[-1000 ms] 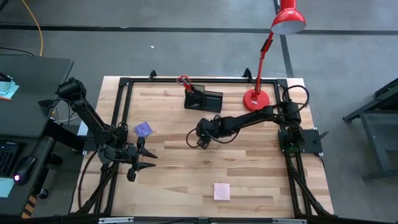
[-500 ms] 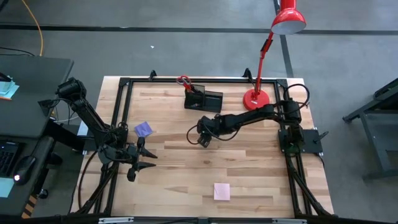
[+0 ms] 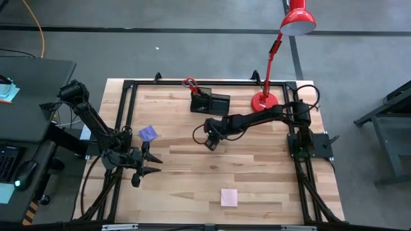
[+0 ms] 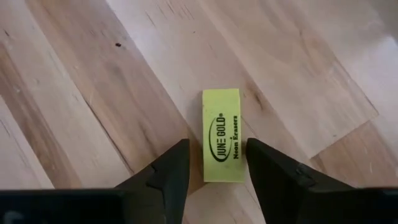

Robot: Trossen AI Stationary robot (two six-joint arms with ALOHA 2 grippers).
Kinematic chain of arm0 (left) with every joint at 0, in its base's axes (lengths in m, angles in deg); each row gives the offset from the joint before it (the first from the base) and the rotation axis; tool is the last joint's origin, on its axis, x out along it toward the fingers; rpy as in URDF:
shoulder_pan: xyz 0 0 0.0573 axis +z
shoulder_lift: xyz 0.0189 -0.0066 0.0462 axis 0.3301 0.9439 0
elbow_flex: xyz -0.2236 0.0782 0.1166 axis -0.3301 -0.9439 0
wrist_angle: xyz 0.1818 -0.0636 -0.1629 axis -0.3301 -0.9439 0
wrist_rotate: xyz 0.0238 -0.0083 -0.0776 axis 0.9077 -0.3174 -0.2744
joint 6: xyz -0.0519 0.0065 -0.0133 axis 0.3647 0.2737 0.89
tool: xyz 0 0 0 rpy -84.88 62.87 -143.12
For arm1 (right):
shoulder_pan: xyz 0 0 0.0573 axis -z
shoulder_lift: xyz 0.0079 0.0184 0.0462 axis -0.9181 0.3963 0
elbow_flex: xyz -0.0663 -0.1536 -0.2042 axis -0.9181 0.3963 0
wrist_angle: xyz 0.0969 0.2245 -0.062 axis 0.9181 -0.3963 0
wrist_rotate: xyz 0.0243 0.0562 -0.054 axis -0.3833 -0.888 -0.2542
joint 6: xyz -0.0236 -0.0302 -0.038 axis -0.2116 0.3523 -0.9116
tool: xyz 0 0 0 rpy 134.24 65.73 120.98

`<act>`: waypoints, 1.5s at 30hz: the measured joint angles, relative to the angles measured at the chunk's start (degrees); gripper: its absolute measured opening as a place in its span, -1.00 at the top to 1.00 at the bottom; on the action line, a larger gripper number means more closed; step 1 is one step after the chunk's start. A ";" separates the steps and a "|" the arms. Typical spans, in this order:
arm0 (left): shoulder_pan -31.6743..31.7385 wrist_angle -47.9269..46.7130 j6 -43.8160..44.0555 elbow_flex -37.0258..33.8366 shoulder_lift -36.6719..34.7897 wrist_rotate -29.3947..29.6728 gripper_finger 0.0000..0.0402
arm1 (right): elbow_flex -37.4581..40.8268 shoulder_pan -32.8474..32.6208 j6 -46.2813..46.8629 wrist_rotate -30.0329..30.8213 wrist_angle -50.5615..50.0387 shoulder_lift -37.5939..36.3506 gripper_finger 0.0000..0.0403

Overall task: Pick and place office supplies into organizer
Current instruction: Put the yellow eraser into the desk organizer

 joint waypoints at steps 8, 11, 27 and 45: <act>0.00 -0.09 0.07 0.00 0.00 0.46 0.25 | -0.04 1.51 -0.05 -4.44 0.17 -0.09 0.58; 0.00 -0.12 -0.13 0.00 0.00 0.50 0.25 | 0.01 0.38 -0.43 -1.90 0.91 -0.09 0.75; 0.01 -0.94 -0.36 0.00 0.00 1.41 0.25 | 0.13 -3.91 -0.04 6.59 1.84 0.02 0.84; 0.00 -3.55 1.35 0.00 0.00 2.16 0.25 | 0.16 -4.18 -3.85 -0.17 11.69 0.13 1.00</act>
